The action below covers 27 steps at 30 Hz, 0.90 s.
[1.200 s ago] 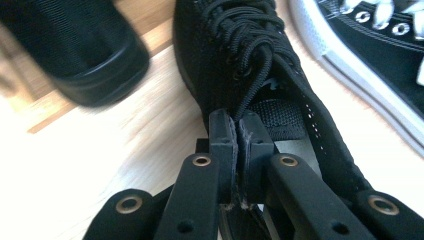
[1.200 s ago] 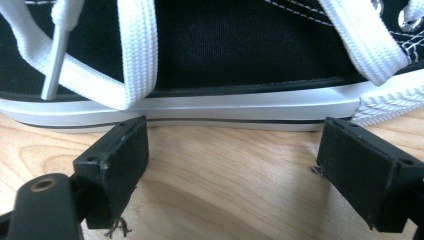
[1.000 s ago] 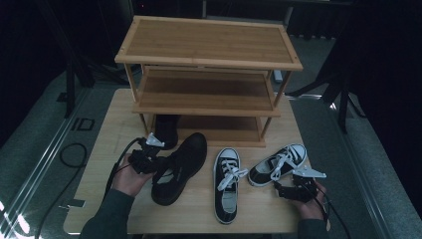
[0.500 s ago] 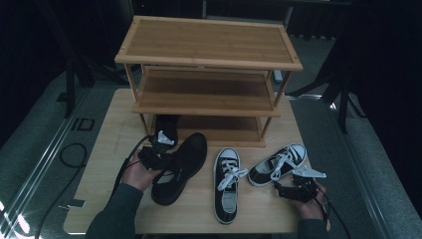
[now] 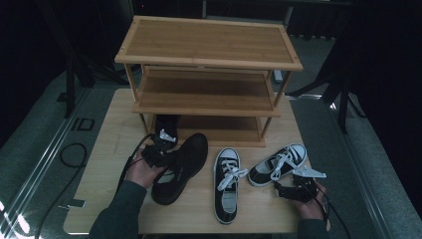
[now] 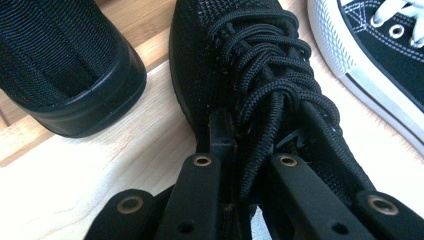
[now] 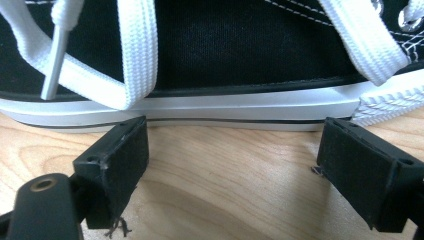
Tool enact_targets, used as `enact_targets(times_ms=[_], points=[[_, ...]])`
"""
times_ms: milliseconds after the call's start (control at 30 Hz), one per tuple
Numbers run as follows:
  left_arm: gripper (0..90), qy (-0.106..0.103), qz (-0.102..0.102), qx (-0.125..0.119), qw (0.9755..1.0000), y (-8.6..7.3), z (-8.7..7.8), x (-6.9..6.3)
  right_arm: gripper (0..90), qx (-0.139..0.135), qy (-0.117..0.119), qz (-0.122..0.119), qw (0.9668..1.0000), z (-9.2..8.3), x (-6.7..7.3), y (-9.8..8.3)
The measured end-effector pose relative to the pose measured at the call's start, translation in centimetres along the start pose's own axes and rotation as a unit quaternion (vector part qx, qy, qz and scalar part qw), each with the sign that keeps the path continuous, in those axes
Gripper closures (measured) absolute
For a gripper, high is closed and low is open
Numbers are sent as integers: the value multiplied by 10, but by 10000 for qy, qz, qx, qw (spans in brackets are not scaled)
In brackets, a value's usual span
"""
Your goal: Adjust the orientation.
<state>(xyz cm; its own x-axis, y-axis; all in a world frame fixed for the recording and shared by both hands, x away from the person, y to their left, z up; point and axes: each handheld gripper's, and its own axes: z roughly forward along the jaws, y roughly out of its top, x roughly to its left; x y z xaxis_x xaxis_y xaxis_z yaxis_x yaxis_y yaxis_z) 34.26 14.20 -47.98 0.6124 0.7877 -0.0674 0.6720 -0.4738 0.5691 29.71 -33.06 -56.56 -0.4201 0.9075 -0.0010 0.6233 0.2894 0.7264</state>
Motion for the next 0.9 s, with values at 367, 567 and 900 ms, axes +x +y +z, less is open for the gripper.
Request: enact_targets(times_ms=[367, 567, 900], points=[[871, -301, -401, -169, 9986, -1, 0, 7, 132, 0, 1, -1, 10000, 0, 0, 0], [870, -262, -457, -214, 9984, 3, 0, 6, 132, 0, 0, 0, 10000, 0, 0, 0], [870, -166, -591, -310, 9976, 10, 4, 4, 132, 1, 1, 1, 10000, 0, 0, 0]])
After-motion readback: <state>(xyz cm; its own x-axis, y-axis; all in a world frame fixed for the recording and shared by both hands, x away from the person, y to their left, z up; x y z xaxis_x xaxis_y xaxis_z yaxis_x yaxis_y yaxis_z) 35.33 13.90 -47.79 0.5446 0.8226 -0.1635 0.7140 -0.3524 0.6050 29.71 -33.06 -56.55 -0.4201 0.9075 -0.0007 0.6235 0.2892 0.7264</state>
